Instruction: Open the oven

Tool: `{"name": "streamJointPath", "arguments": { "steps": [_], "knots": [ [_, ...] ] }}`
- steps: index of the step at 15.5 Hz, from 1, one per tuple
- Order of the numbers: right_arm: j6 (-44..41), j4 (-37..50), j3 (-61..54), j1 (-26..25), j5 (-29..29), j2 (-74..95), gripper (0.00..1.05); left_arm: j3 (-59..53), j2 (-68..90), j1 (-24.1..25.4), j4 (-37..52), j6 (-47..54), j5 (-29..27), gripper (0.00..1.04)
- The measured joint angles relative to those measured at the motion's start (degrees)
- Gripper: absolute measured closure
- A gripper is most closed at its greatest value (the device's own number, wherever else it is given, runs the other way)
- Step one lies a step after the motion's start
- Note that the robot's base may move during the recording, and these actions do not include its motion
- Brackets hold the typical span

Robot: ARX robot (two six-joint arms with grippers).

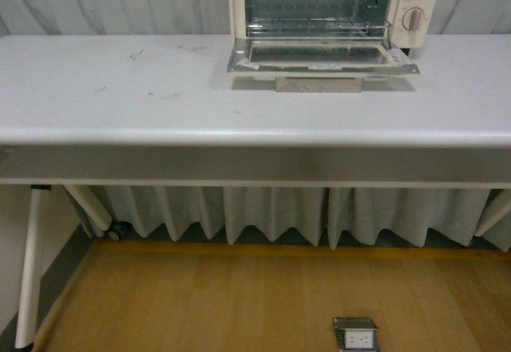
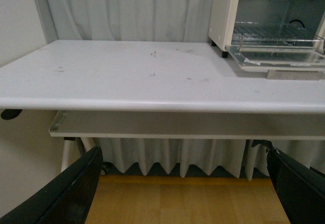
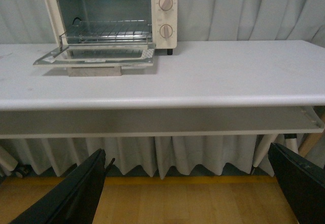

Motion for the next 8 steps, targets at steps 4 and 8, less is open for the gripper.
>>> {"name": "streamJointPath", "arguments": {
  "steps": [4, 8],
  "knots": [
    [0.0, 0.04, 0.0, 0.0, -0.07, 0.0, 0.06, 0.0, 0.0, 0.0, -0.02, 0.07, 0.0, 0.07],
    [0.0, 0.0, 0.0, 0.0, 0.0, 0.0, 0.06, 0.0, 0.0, 0.0, -0.02, 0.15, 0.02, 0.07]
  ]
}}
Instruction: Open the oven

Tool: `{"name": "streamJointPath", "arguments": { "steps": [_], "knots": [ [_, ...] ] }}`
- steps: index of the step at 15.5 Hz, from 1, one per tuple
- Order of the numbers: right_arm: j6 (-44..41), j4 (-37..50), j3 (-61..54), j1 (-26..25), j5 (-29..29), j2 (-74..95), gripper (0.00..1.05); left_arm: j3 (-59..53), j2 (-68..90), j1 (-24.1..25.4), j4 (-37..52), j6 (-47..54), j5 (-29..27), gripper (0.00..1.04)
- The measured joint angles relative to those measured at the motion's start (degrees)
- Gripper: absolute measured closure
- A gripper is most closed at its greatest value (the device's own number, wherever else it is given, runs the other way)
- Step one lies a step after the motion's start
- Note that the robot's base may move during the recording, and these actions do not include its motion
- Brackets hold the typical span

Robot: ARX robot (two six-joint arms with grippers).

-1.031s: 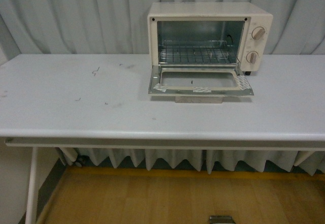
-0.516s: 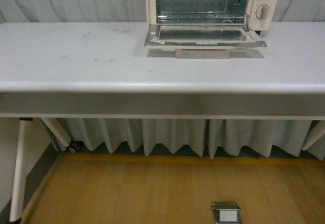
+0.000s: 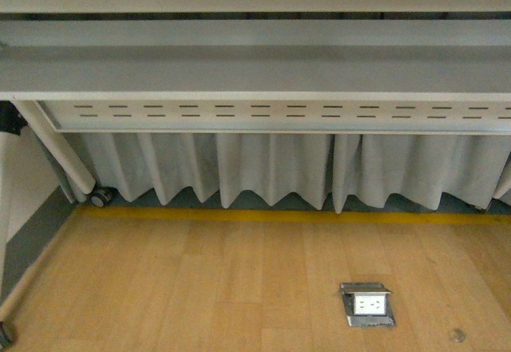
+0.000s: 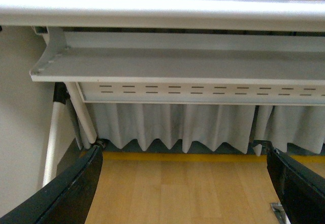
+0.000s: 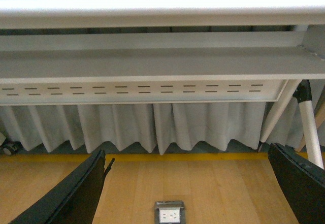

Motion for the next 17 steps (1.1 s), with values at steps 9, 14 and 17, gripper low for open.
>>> {"name": "streamJointPath", "arguments": {
  "steps": [9, 14, 17],
  "knots": [
    [0.0, -0.07, 0.0, 0.0, -0.02, 0.0, 0.06, 0.0, 0.0, 0.0, -0.07, 0.0, -0.02, 0.07],
    [0.0, -0.09, 0.0, 0.0, -0.02, 0.0, 0.06, 0.0, 0.0, 0.0, -0.02, 0.0, -0.02, 0.07],
    [0.0, -0.09, 0.0, 0.0, -0.02, 0.0, 0.06, 0.0, 0.0, 0.0, -0.02, 0.0, -0.02, 0.07]
  ]
}}
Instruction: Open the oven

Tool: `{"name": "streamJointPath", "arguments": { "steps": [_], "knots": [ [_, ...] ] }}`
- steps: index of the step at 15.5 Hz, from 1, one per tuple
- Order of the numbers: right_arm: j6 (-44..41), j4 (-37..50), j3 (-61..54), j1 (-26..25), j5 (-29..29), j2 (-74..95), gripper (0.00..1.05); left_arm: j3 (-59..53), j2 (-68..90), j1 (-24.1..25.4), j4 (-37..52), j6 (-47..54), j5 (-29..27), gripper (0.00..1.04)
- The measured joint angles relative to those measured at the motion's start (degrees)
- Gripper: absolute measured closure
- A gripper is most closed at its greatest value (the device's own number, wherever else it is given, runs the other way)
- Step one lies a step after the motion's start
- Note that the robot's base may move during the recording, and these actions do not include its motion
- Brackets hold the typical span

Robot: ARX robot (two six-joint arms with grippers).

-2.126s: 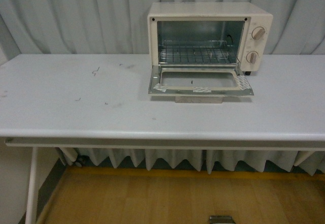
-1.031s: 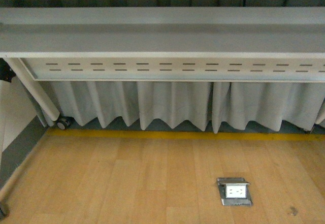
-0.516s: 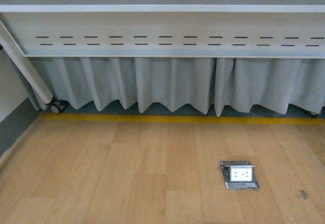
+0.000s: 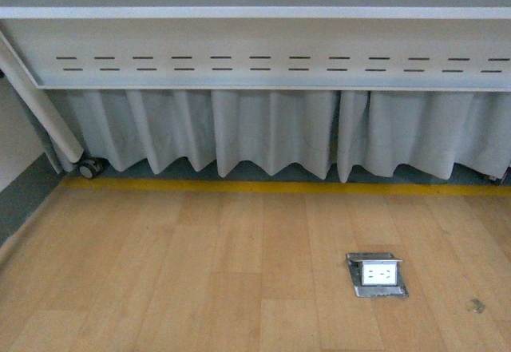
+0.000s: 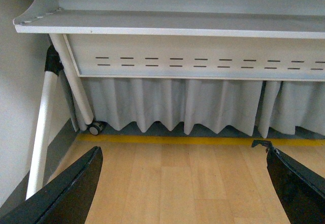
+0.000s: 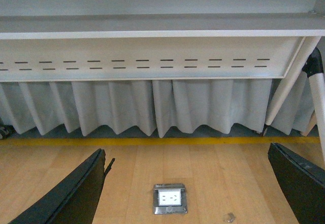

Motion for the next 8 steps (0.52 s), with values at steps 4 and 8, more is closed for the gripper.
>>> {"name": "streamJointPath", "arguments": {
  "steps": [4, 8],
  "knots": [
    [0.0, 0.0, 0.0, 0.0, 0.0, 0.0, 0.06, 0.0, 0.0, 0.0, 0.0, 0.0, 0.0, 0.07],
    [0.0, 0.02, 0.0, 0.0, 0.0, 0.0, 0.06, 0.0, 0.0, 0.0, 0.0, -0.02, 0.0, 0.07]
  ]
}}
